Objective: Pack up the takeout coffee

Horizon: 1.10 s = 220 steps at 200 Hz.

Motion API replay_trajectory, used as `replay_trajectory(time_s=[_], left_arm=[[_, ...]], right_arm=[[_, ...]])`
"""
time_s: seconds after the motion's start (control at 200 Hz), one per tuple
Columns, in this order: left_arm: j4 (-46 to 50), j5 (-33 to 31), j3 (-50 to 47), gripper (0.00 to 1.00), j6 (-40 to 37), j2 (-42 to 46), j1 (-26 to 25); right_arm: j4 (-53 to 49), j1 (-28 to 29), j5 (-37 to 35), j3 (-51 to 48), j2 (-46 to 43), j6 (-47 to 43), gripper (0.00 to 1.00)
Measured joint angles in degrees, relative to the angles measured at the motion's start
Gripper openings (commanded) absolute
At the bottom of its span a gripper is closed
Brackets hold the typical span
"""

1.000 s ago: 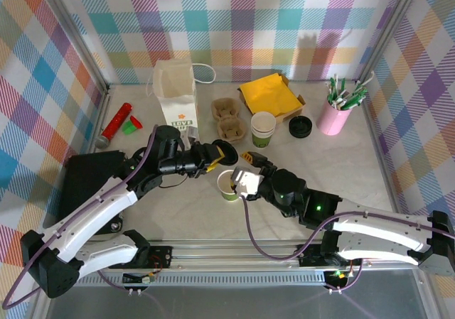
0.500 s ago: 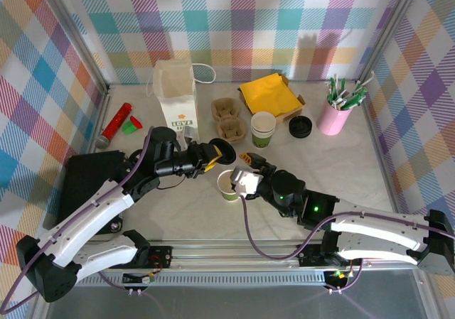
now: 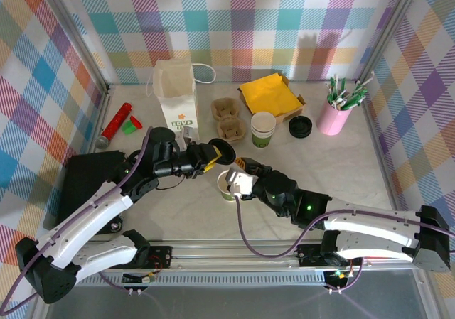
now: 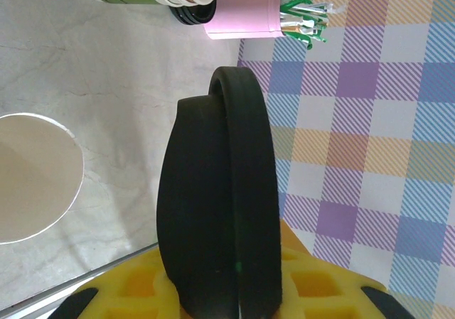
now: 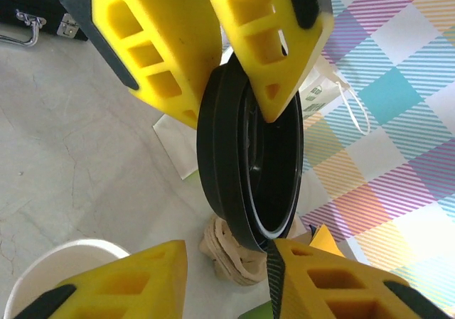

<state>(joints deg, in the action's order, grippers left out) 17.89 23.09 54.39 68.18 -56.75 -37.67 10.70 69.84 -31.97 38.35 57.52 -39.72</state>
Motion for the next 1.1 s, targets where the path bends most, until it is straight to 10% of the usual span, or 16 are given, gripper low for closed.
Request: replay_trajectory(time_s=[1.1], left_arm=[[0.2, 1.0, 0.0, 0.1, -0.1, 0.6, 0.2]], right_arm=[[1.7, -0.3, -2.7, 3.0, 4.2, -1.7, 0.19]])
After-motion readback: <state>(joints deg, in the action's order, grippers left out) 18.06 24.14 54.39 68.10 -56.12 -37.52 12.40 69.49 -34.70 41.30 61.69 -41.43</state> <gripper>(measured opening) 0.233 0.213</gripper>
